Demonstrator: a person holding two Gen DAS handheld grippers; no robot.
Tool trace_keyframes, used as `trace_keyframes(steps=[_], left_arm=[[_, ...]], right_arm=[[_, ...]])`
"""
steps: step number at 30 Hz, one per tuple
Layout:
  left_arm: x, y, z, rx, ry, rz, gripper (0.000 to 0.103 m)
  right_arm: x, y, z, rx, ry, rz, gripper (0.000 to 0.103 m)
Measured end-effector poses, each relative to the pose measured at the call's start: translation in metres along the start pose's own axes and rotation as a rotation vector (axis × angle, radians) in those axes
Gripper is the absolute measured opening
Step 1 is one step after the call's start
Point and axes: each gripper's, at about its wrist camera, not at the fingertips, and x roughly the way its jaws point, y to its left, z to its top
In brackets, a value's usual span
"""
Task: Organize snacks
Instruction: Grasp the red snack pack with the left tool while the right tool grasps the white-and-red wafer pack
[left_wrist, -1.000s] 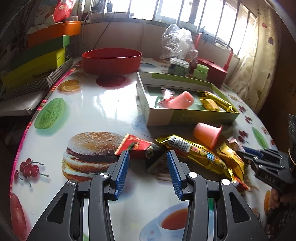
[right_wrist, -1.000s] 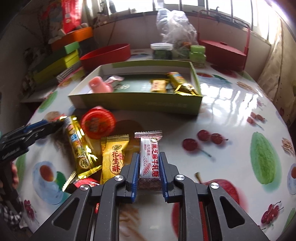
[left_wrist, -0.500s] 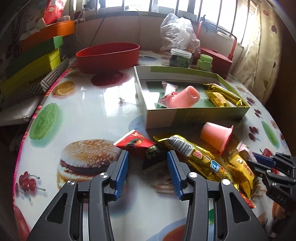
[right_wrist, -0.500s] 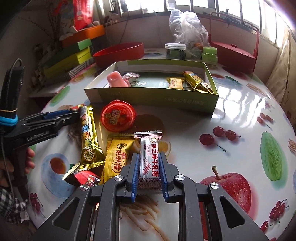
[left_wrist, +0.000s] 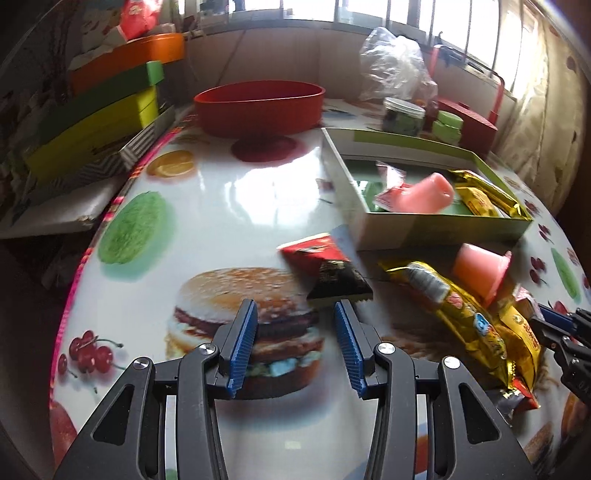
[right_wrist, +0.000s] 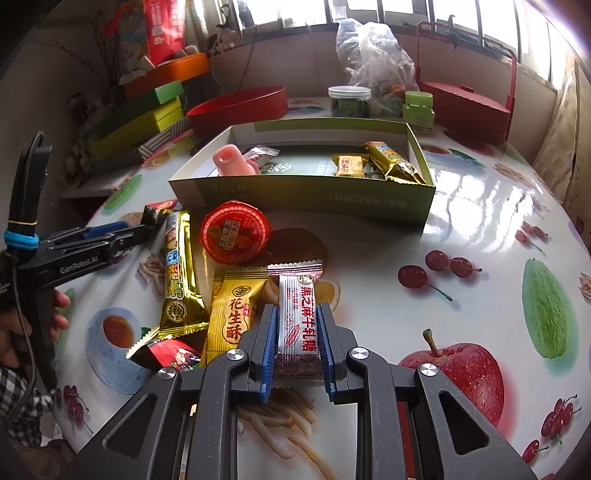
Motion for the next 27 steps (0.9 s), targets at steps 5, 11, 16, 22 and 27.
trace_keyframes(steps=[5,11,16,22,27], left_arm=[[-0.009,-0.004,0.007,-0.014,-0.051,-0.065,0.045],[0.001,-0.014,0.02,0.0,-0.045,-0.058,0.045],[0.013,-0.02,0.024,0.034,-0.015,-0.009,0.045],[0.021,-0.018,0.024,0.033,0.001,0.012,0.045],[0.022,-0.015,0.025,0.04,-0.003,0.024,0.045]], right_arm=[[-0.002,-0.005,-0.001,0.001,-0.004,-0.057,0.02],[-0.004,-0.012,-0.002,0.015,-0.007,-0.083,0.02],[-0.003,-0.014,-0.001,0.016,-0.008,-0.099,0.02],[-0.001,-0.017,0.002,0.014,-0.006,-0.12,0.02],[0.0,-0.018,0.002,0.012,-0.005,-0.124,0.02]])
